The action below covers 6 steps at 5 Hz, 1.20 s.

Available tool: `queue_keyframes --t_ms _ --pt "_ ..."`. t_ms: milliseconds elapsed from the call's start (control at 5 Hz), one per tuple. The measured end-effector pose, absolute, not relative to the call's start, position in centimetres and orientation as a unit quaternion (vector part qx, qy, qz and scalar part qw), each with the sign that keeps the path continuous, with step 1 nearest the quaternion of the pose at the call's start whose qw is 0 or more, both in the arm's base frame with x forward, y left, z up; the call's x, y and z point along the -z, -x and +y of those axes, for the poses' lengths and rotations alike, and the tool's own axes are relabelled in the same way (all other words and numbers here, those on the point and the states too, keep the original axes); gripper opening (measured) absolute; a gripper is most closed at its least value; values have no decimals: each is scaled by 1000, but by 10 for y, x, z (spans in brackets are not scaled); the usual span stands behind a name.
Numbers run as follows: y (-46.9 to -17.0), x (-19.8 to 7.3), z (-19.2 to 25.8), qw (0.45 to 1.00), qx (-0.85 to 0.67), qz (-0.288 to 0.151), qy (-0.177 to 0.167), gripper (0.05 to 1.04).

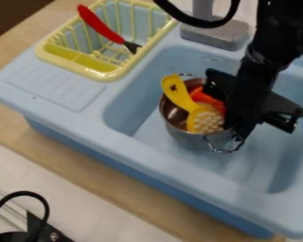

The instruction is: Move the pot into the left side of sink

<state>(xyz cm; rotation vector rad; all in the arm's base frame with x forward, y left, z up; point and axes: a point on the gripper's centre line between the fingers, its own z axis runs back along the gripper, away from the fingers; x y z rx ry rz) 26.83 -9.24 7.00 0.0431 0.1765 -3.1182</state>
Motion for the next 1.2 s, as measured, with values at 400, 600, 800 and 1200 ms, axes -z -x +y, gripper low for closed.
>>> queue_keyframes --t_ms 400,600,800,1200 --pt "-270 -60 -71 34 998 57 -18 60" --pt "-270 -62 -70 38 999 14 -19 76" --pt "-269 -59 -69 40 999 -32 -13 218" --pt "-269 -75 -67 43 993 -108 -24 740"
